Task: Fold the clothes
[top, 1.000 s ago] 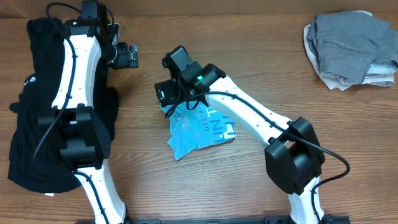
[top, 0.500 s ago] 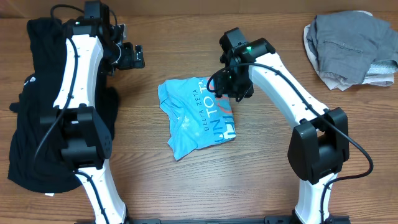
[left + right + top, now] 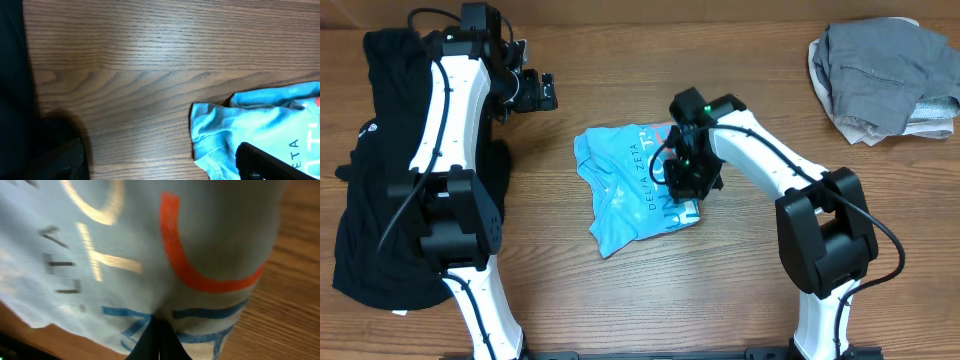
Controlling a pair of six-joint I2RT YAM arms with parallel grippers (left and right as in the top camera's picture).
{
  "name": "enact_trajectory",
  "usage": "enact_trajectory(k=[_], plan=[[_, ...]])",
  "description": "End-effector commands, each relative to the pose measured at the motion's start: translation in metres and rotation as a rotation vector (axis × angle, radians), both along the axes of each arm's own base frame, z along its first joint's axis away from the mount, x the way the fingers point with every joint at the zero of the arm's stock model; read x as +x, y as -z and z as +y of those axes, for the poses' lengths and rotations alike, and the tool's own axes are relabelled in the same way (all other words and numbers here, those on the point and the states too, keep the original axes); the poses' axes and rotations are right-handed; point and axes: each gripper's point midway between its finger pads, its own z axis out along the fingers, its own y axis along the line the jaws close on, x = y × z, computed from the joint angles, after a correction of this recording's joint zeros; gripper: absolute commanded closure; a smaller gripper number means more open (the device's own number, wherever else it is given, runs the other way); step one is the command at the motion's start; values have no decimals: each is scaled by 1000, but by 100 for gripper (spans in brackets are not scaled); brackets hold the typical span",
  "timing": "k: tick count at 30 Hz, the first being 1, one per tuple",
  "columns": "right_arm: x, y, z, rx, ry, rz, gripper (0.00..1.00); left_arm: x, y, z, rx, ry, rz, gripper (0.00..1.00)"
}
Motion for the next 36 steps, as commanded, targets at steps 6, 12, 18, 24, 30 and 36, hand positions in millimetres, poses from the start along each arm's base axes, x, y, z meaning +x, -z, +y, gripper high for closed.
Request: enact_trajectory(k=[6, 12, 18, 24, 30, 36], plan=[[1, 24, -32, -31, 79, -17, 96, 1, 7, -6, -11, 29, 6, 0], [31, 29, -75, -40, 205, -58, 96, 3, 7, -6, -12, 25, 1, 0], [66, 32, -136, -99, 324, -152, 96, 4, 7, -6, -12, 25, -4, 0], [98, 18, -171, -98, 410, -239, 96, 8, 6, -6, -12, 25, -22, 0], [127, -18, -180, -30, 456, -304, 69, 12, 4, -8, -25, 29, -40, 0], [131, -95, -152, 11, 397, -384, 48, 11, 4, -8, -24, 29, -37, 0]])
